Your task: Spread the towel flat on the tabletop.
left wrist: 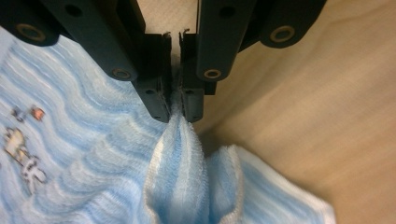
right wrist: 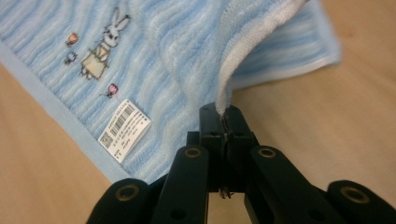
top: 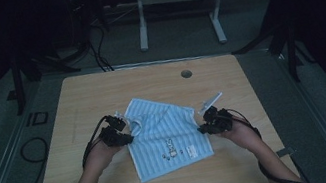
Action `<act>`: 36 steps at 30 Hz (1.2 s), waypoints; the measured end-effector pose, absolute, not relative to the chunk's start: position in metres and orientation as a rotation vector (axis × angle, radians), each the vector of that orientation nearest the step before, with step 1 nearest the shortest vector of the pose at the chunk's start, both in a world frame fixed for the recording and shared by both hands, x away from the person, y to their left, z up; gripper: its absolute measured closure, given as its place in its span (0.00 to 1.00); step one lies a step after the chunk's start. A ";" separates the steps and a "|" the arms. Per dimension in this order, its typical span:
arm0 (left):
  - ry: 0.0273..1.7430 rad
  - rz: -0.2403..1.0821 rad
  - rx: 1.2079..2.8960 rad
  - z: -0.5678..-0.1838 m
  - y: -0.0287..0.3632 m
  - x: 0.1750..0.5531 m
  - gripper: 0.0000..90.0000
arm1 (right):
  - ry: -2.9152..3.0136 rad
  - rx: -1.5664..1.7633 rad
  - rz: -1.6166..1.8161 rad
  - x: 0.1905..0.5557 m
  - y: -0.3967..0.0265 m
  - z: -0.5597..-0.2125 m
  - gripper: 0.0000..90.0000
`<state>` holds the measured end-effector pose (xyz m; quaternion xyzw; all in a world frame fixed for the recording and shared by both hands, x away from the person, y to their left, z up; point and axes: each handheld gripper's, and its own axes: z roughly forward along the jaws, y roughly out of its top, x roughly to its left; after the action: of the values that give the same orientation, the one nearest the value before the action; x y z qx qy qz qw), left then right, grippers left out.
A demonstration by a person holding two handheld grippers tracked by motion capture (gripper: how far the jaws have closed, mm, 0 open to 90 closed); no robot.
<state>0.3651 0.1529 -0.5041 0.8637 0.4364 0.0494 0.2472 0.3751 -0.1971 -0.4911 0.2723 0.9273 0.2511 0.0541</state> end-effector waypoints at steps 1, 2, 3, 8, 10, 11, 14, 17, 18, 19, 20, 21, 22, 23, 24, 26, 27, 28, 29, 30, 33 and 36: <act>1.189 0.121 2.359 -0.507 0.153 0.363 0.92 | 2.817 0.827 0.763 0.375 -0.197 -0.491 0.99; 1.189 0.116 2.361 -0.510 0.153 0.361 0.92 | 2.823 0.830 0.772 0.370 -0.199 -0.493 0.99; 1.189 0.105 2.364 -0.513 0.153 0.358 0.92 | 2.826 0.831 0.782 0.366 -0.200 -0.496 0.99; 1.169 0.095 2.385 -0.519 0.152 0.347 0.91 | 2.844 0.849 0.836 0.341 -0.205 -0.507 0.98; 1.169 0.090 2.386 -0.520 0.153 0.343 0.91 | 2.856 0.839 0.835 0.335 -0.205 -0.509 0.98; 1.165 0.096 2.386 -0.520 0.154 0.341 0.91 | 2.867 0.827 0.837 0.328 -0.205 -0.511 0.98; 1.164 0.088 2.383 -0.519 0.157 0.336 0.90 | 2.882 0.823 0.839 0.319 -0.206 -0.513 0.98; 1.168 0.057 2.405 -0.520 0.162 0.330 0.80 | 2.898 0.852 0.840 0.317 -0.211 -0.515 0.85; 1.171 0.074 2.400 -0.518 0.164 0.327 0.80 | 2.898 0.852 0.840 0.317 -0.211 -0.515 0.85; 1.188 0.100 2.390 -0.515 0.167 0.325 0.68 | 2.873 0.887 0.848 0.319 -0.217 -0.509 0.73; 1.198 0.130 2.382 -0.511 0.170 0.323 0.68 | 2.873 0.887 0.848 0.319 -0.217 -0.509 0.73; 1.202 0.155 2.367 -0.507 0.172 0.320 0.66 | 2.848 0.891 0.846 0.321 -0.221 -0.504 0.73; 1.202 0.170 2.352 -0.503 0.174 0.318 0.66 | 2.814 0.903 0.856 0.323 -0.226 -0.497 0.73; 1.190 0.183 2.347 -0.499 0.173 0.315 0.66 | 2.757 0.929 0.883 0.329 -0.234 -0.482 0.85; 1.166 0.182 2.354 -0.495 0.171 0.312 0.66 | 2.757 0.929 0.883 0.329 -0.234 -0.482 0.85; 1.100 0.178 2.382 -0.491 0.160 0.306 0.74 | 2.688 0.951 0.916 0.338 -0.239 -0.469 0.97; 1.064 0.169 2.400 -0.490 0.153 0.303 0.81 | 2.650 0.975 0.924 0.352 -0.238 -0.462 1.00; 1.029 0.155 2.414 -0.489 0.145 0.300 0.81 | 2.650 0.975 0.924 0.352 -0.238 -0.462 1.00; 1.000 0.155 2.417 -0.489 0.137 0.297 0.87 | 2.643 0.985 0.913 0.360 -0.235 -0.462 1.00; 0.969 0.151 2.427 -0.489 0.129 0.294 0.93 | 2.638 0.988 0.900 0.367 -0.230 -0.462 1.00; 0.875 0.112 2.467 -0.491 0.104 0.285 0.99 | 2.655 0.979 0.839 0.389 -0.208 -0.472 1.00; 0.804 0.081 2.504 -0.496 0.083 0.277 0.99 | 2.671 0.997 0.784 0.409 -0.186 -0.485 1.00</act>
<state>0.2771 0.0829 -0.4957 0.9208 0.2956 0.0297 0.2526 0.4087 -0.1858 -0.4853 0.3356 0.8995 0.2641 0.0923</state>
